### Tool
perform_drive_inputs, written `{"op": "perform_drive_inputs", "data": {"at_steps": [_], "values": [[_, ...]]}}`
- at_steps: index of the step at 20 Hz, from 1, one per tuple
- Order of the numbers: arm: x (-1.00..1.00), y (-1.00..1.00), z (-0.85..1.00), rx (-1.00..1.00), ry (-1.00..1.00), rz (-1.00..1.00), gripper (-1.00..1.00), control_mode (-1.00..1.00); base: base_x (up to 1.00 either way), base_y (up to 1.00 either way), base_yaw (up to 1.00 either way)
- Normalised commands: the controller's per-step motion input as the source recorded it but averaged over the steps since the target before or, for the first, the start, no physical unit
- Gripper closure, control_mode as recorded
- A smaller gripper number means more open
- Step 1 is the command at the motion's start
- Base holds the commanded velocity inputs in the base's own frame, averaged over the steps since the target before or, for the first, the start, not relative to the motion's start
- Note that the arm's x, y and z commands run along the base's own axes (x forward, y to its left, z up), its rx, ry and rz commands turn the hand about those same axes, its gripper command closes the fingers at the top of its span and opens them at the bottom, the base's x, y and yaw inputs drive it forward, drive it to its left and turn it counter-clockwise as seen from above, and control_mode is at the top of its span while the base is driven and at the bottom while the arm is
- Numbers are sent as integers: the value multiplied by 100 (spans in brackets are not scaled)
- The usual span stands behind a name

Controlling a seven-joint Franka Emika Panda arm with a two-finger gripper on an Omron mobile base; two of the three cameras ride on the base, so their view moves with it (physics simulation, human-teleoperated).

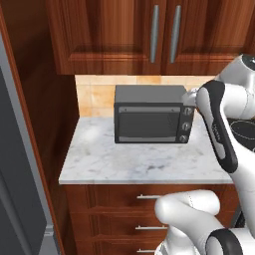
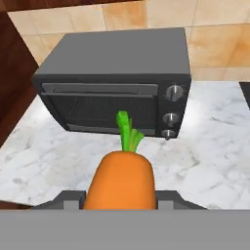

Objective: Open the fridge, remove the apple, carrot, and chicken drumstick, and place them on any counter.

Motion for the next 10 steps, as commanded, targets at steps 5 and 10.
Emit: {"op": "perform_drive_inputs", "data": {"at_steps": [5,10], "values": [[-12,-100,-100,0,4,0,100,-100,0,0,0],[19,-100,-100,0,14,-2,100,-100,0,0,0]]}}
